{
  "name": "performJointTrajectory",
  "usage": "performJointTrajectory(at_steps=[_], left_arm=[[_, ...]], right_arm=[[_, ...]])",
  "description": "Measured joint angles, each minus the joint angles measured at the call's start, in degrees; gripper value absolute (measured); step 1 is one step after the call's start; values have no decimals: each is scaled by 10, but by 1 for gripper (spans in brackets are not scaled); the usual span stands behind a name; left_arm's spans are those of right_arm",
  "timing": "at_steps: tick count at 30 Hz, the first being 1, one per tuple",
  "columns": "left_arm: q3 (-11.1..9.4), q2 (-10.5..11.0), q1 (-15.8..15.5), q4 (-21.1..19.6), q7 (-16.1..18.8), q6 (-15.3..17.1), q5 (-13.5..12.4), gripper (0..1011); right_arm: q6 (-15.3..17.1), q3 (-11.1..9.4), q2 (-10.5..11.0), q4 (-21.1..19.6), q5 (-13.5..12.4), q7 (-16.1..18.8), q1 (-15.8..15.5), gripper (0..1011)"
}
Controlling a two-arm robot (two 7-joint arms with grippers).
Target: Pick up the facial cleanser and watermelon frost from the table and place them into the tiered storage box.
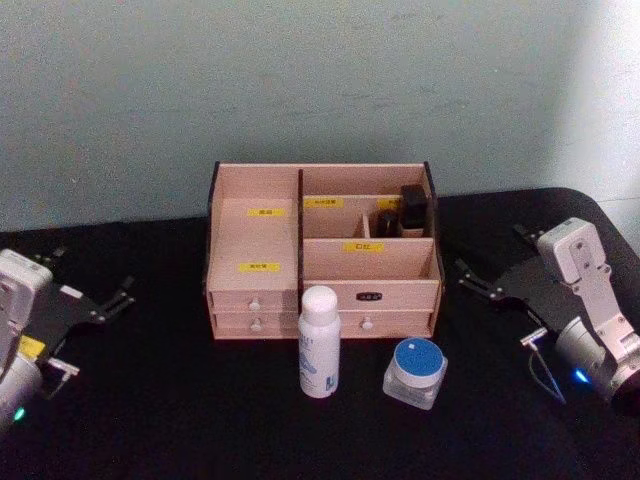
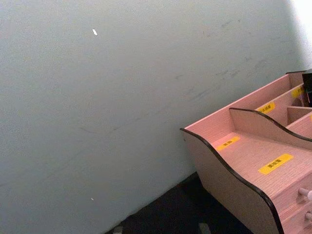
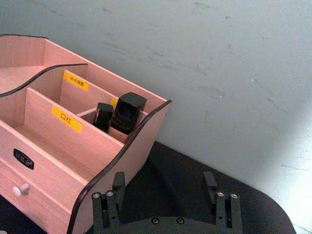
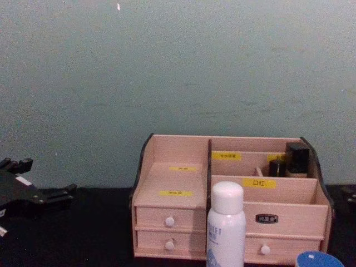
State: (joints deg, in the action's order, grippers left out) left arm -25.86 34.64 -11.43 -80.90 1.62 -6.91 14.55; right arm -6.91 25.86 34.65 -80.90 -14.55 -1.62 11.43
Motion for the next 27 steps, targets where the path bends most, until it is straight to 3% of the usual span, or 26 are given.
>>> performJointTrajectory(at_steps=[27], left_arm=[[0, 0, 0, 0, 0, 0, 0, 1001]], right_arm=[[0, 0, 0, 0, 0, 0, 0, 1002]])
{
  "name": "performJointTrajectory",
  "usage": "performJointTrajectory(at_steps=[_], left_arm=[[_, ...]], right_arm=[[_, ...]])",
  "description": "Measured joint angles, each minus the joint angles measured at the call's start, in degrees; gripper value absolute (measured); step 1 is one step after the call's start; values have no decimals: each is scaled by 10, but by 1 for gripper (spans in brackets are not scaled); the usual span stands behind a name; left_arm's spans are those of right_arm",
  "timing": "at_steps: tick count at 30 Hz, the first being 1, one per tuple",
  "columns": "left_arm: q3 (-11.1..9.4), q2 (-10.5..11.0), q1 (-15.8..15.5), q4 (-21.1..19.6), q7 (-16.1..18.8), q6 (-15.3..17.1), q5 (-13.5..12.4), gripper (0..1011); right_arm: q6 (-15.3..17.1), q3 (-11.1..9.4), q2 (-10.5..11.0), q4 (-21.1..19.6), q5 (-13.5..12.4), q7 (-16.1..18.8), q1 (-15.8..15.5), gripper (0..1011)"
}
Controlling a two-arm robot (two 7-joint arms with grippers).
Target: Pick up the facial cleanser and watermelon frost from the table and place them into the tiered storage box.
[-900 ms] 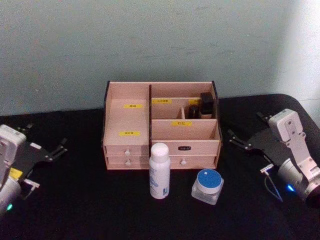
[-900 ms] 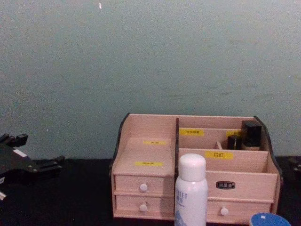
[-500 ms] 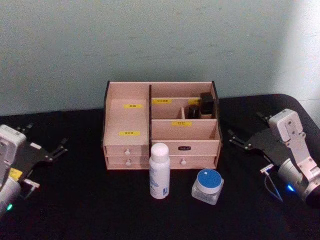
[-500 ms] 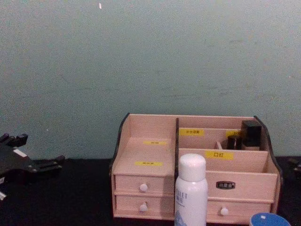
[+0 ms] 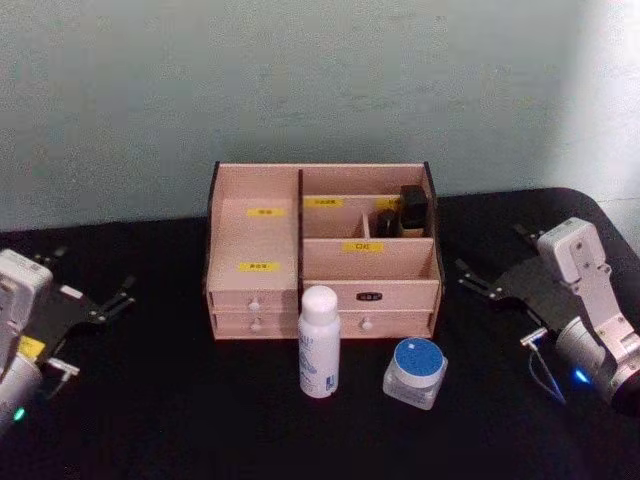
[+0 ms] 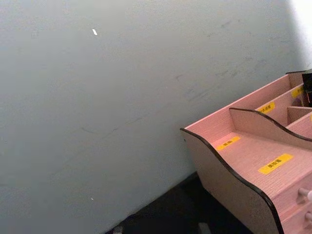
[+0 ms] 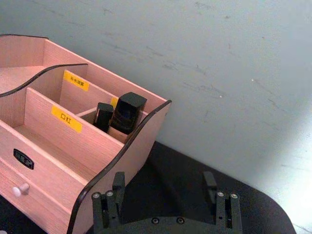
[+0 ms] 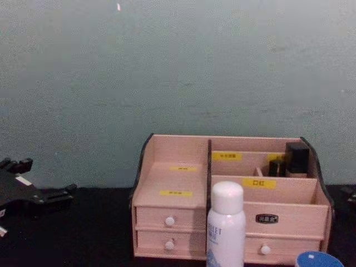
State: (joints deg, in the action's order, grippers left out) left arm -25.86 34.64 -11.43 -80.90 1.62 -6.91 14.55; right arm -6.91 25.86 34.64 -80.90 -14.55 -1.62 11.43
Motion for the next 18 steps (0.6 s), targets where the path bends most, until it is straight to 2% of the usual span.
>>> performJointTrajectory(at_steps=[11, 18], left_arm=[[0, 0, 0, 0, 0, 0, 0, 1001], [0, 0, 0, 0, 0, 0, 0, 1001]], right_arm=[[0, -1, -1, 0, 0, 0, 0, 1002], [-14, -17, -5, -4, 11, 0, -8, 1002]])
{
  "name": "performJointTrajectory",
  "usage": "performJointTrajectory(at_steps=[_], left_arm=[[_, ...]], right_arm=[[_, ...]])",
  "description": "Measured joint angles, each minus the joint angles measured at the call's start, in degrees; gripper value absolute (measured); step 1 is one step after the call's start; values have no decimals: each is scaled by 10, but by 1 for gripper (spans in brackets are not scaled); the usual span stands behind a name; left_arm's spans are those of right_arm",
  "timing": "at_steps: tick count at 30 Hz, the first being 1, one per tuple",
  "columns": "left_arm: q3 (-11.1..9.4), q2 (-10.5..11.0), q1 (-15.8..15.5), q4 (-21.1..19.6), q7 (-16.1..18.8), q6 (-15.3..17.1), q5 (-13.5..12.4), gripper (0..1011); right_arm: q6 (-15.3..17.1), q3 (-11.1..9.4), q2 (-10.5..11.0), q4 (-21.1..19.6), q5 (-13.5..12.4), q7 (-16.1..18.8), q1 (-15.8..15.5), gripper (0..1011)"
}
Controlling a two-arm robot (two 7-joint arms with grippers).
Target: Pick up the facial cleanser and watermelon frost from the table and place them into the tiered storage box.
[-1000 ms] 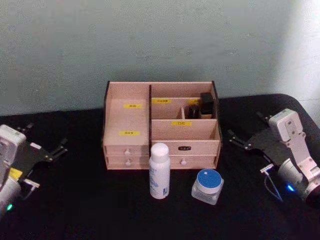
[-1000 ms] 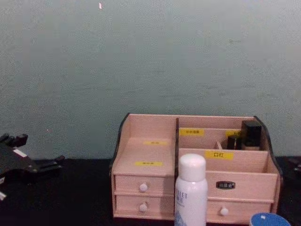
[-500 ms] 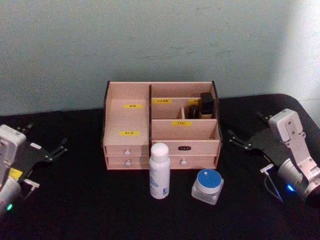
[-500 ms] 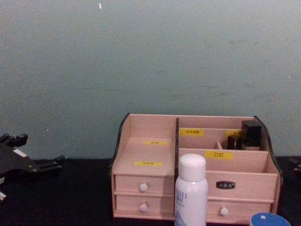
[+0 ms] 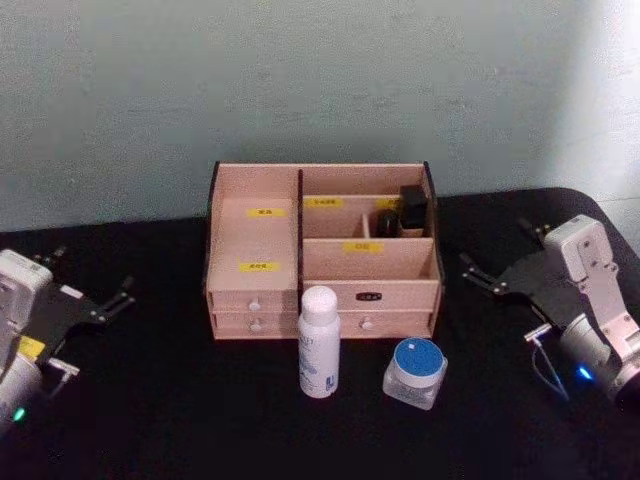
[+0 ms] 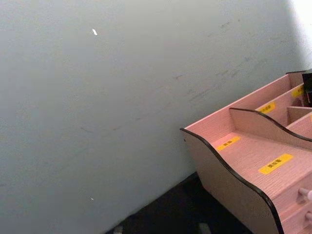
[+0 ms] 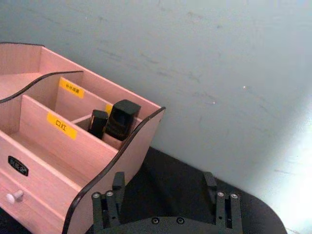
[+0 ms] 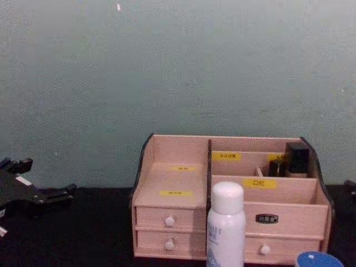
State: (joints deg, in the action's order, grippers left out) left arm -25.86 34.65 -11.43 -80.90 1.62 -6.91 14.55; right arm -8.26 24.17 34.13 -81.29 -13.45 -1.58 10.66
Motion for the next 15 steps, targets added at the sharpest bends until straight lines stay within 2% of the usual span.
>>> performJointTrajectory(at_steps=[8, 15], left_arm=[[0, 0, 0, 0, 0, 0, 0, 1001], [0, 0, 0, 0, 0, 0, 0, 1001]], right_arm=[[-13, -18, 4, -18, -5, 13, -18, 1002], [-53, -38, 23, -53, -31, 62, -45, 1002]])
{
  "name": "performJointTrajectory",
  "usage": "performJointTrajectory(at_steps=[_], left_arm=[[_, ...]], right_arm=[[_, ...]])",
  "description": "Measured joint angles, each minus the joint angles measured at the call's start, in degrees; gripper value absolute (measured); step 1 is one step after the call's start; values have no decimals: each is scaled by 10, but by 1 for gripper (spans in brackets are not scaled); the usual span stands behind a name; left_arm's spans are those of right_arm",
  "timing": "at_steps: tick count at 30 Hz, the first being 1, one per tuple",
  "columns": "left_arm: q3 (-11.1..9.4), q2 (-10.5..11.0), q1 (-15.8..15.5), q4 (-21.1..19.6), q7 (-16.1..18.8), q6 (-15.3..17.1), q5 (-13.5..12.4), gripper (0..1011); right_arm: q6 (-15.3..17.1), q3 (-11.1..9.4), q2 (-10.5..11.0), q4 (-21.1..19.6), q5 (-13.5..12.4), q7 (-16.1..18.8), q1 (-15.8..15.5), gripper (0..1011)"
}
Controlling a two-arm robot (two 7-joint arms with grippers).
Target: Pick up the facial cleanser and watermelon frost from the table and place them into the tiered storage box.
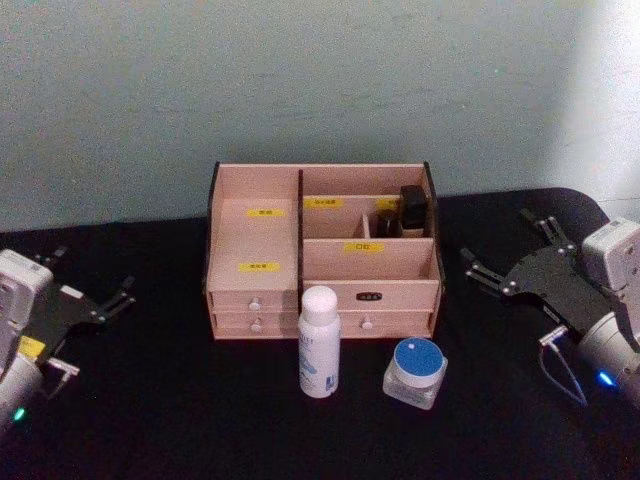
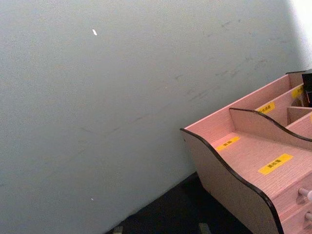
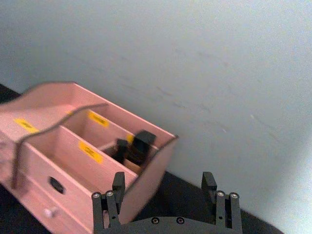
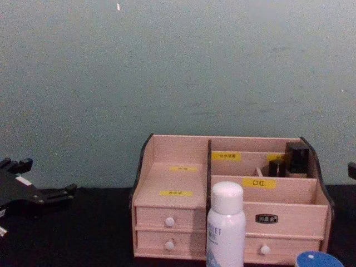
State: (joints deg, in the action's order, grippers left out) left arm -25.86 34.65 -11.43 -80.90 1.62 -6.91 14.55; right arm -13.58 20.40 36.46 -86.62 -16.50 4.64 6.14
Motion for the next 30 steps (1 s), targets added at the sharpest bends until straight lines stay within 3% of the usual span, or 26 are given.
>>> performJointTrajectory(at_steps=[7, 12, 22, 30], left_arm=[[0, 0, 0, 0, 0, 0, 0, 1001], [0, 0, 0, 0, 0, 0, 0, 1001], [0, 0, 0, 0, 0, 0, 0, 1001], [0, 0, 0, 0, 0, 0, 0, 1002]], right_arm=[[-31, -4, 16, -27, -22, 64, -13, 1002], [-41, 6, 18, -36, -45, 124, -13, 1002], [-31, 33, 14, -25, -75, 224, 5, 1002], [-10, 59, -7, 9, -89, 297, 34, 1002]])
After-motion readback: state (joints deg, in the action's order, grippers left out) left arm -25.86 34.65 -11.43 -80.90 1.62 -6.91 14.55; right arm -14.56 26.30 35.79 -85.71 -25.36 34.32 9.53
